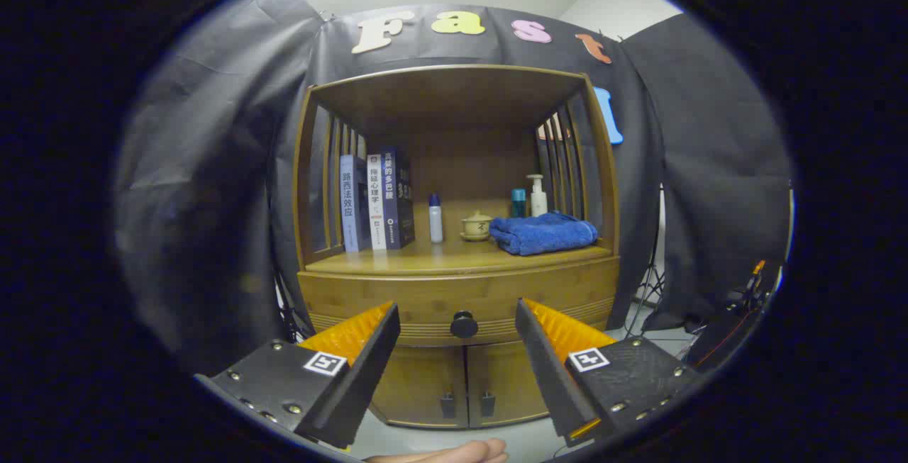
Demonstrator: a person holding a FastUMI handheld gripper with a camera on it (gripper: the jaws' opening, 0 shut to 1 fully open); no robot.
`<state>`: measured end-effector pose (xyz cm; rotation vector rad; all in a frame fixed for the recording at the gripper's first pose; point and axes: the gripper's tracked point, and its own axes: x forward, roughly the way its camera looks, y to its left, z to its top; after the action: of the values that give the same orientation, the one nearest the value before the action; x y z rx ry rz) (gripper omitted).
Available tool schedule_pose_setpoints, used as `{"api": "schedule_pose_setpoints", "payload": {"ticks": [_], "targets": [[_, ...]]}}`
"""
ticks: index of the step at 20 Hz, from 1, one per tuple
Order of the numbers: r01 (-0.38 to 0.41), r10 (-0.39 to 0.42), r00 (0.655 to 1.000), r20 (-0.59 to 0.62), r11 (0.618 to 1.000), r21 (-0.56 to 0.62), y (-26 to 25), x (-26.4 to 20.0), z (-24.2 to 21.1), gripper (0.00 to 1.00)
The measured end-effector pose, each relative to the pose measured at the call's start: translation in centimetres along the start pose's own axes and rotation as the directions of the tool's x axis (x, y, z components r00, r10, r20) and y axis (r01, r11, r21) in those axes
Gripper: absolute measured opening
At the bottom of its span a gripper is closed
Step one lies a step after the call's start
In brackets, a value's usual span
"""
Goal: Pull open the drawer, take out the items inside it, and place them on the countertop above the cabinet.
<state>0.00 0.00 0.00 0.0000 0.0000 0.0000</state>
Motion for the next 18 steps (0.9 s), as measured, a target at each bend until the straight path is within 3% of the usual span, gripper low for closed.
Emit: {"api": "schedule_pose_setpoints", "payload": {"ticks": [18], "targets": [[0.001,-0.001,1.0,-0.002,1.0,-0.004,-0.2,1.8,-0.8,0.98]]}}
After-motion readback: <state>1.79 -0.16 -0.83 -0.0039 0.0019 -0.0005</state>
